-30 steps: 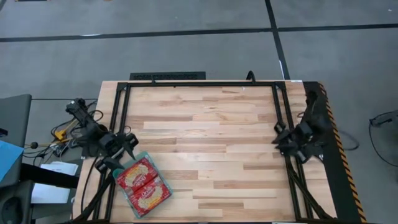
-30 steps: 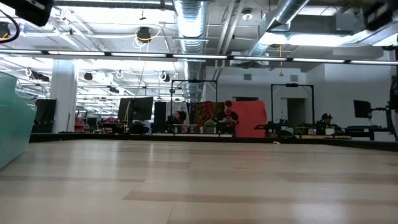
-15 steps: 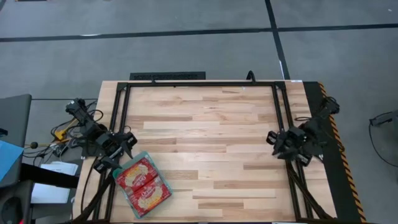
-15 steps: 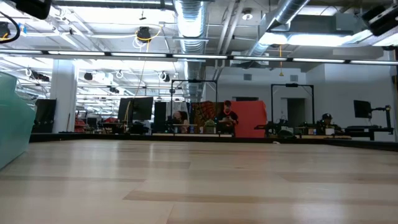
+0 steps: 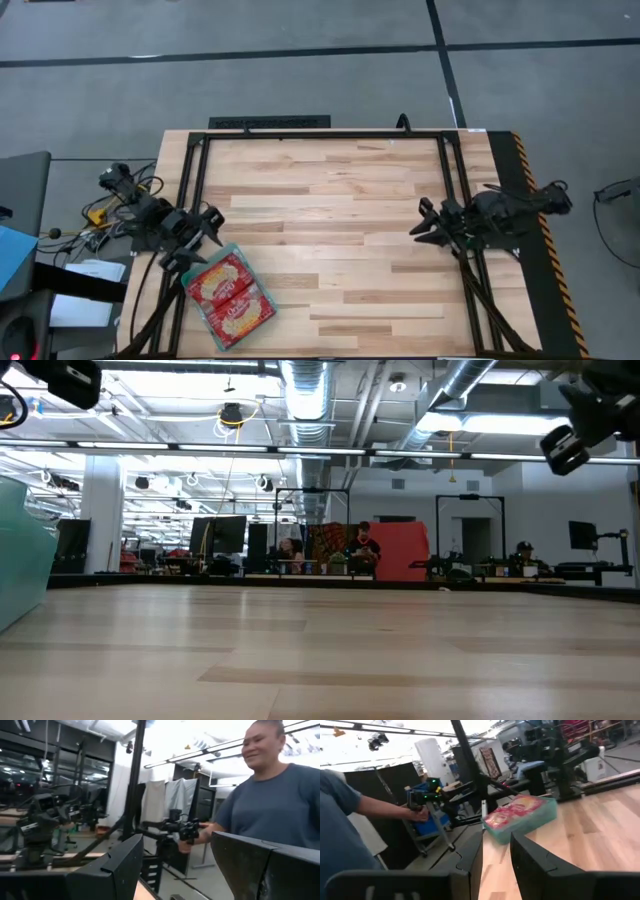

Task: Sort popcorn bags into baskets
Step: Return to Home Position

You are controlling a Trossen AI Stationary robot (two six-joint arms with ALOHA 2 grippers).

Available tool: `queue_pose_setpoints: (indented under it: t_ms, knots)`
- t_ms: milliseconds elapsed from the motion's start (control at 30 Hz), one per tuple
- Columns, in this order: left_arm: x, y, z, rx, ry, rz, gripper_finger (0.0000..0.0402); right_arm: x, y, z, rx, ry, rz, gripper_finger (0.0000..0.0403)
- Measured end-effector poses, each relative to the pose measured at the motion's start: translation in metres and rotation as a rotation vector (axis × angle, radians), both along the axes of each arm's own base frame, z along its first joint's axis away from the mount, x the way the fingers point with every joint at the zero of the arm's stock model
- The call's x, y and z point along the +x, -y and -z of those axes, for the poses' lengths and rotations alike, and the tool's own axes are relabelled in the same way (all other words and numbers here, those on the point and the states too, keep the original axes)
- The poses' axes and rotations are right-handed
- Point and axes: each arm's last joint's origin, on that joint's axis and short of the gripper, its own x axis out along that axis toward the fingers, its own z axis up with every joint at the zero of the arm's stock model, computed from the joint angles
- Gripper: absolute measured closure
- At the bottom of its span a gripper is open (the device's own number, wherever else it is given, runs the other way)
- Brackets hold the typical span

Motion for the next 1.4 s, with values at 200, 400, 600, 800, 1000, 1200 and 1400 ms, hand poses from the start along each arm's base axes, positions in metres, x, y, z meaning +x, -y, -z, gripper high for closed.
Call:
queue_pose_setpoints:
  t_ms: [200, 400, 600, 800, 1000, 1200, 1400]
  knots:
    - [0.006, -0.003, 0.006, 0.018, -0.068, -0.022, 0.0177, 0.002, 0.010, 0.001, -0.033, -0.003, 0.010, 0.0279]
    - [0.010, -0.006, 0.011, 0.032, -0.122, -0.045, 0.0177, 0.003, 0.016, 0.005, -0.056, -0.035, 0.078, 0.0281]
    - [0.010, -0.006, 0.014, 0.029, -0.149, 0.014, 0.0177, 0.003, 0.020, 0.006, -0.058, -0.045, 0.111, 0.0277]
    - [0.011, -0.005, 0.017, 0.066, -0.170, 0.054, 0.0177, 0.003, 0.020, 0.006, 0.027, -0.075, 0.109, 0.0281]
    - [0.015, -0.008, 0.026, 0.061, -0.280, -0.099, 0.0177, 0.003, 0.020, 0.006, 0.029, -0.075, 0.109, 0.0278]
    - [0.017, -0.008, 0.039, 0.101, -0.413, -0.137, 0.0177, 0.003, 0.020, 0.006, 0.029, -0.074, 0.109, 0.0280]
    - [0.017, -0.008, 0.039, 0.113, -0.436, -0.129, 0.0177, 0.003, 0.020, 0.006, 0.029, -0.075, 0.111, 0.0280]
